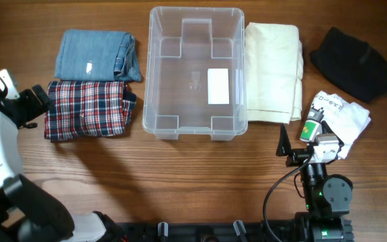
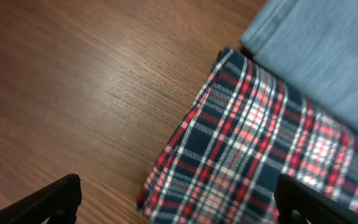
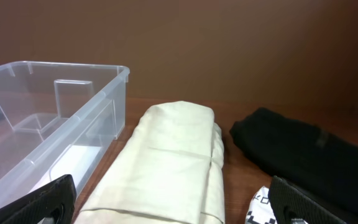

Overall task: Pack container
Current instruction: 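Reach the left gripper to the plaid shirt and grasp its edge, then lift the plaid shirt with the left gripper over the container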

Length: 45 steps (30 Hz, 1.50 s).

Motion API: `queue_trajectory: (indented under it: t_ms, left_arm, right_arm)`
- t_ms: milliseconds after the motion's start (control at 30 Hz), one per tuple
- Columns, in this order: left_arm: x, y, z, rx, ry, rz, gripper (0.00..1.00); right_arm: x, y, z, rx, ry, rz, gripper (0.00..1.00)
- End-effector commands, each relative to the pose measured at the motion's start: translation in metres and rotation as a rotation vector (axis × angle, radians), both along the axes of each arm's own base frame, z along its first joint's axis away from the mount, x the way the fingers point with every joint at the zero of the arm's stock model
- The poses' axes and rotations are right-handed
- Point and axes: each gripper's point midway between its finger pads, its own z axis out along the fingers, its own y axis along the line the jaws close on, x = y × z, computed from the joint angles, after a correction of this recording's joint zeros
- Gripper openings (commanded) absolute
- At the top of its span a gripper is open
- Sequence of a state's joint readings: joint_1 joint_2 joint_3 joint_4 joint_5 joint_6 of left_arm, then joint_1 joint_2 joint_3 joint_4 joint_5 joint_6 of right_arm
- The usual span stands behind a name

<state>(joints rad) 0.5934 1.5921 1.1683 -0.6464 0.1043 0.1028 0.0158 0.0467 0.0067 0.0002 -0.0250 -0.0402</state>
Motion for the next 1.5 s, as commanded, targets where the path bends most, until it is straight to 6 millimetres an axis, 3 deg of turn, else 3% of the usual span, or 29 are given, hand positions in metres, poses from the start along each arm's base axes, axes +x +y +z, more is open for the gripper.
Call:
queue_trajectory:
  t_ms: [0,100,267,433,533,700,1000,1033,1100,1233,1467]
  left_arm:
    - [0.013,-0.007,-0.013,0.003,0.004,-0.193,1.0]
    - [0.021,-0.022,-0.029,-0.071,-0.009,-0.286,1.0]
    - [0.023,-0.017,-0.052,-0.092,0.014,-0.3,1.0]
    - [0.024,-0.021,-0.092,-0.166,0.062,-0.306,1.0]
    - [0.026,-0.02,-0.106,-0.175,0.074,-0.305,1.0]
    - [0.019,-0.026,-0.135,-0.232,0.128,-0.302,0.98]
    - [0.016,-0.034,-0.138,-0.274,0.13,-0.31,0.58]
    - [0.016,-0.035,-0.138,-0.279,0.129,-0.312,0.48]
    - [0.02,-0.041,-0.135,-0.31,0.101,-0.324,0.15]
    - [0.028,-0.055,-0.127,-0.386,0.032,-0.353,0.04]
    - [0.034,-0.069,-0.117,-0.467,-0.032,-0.376,0.04]
  right_arm:
    - [0.0,-0.003,0.002,-0.012,-0.009,-0.013,1.0]
    - [0.0,-0.003,0.002,-0.012,-0.009,-0.013,1.0]
    - [0.0,-0.003,0.002,-0.012,-0.009,-0.013,1.0]
    - [0.0,-0.003,0.002,-0.012,-0.009,-0.013,1.0]
    - [0.0,-0.003,0.002,-0.012,-0.009,-0.013,1.0]
    - [0.0,-0.003,0.002,-0.012,-0.009,-0.013,1.0]
    - [0.0,-0.003,0.002,-0.012,-0.009,-0.013,1.0]
    - [0.0,-0.003,0.002,-0.012,-0.009,-0.013,1.0]
    - [0.0,-0.003,0.002,-0.012,-0.009,-0.013,1.0]
    - [0.0,-0.003,0.002,-0.012,-0.009,-0.013,1.0]
    - [0.0,-0.003,0.002,-0.012,-0.009,-0.013,1.0]
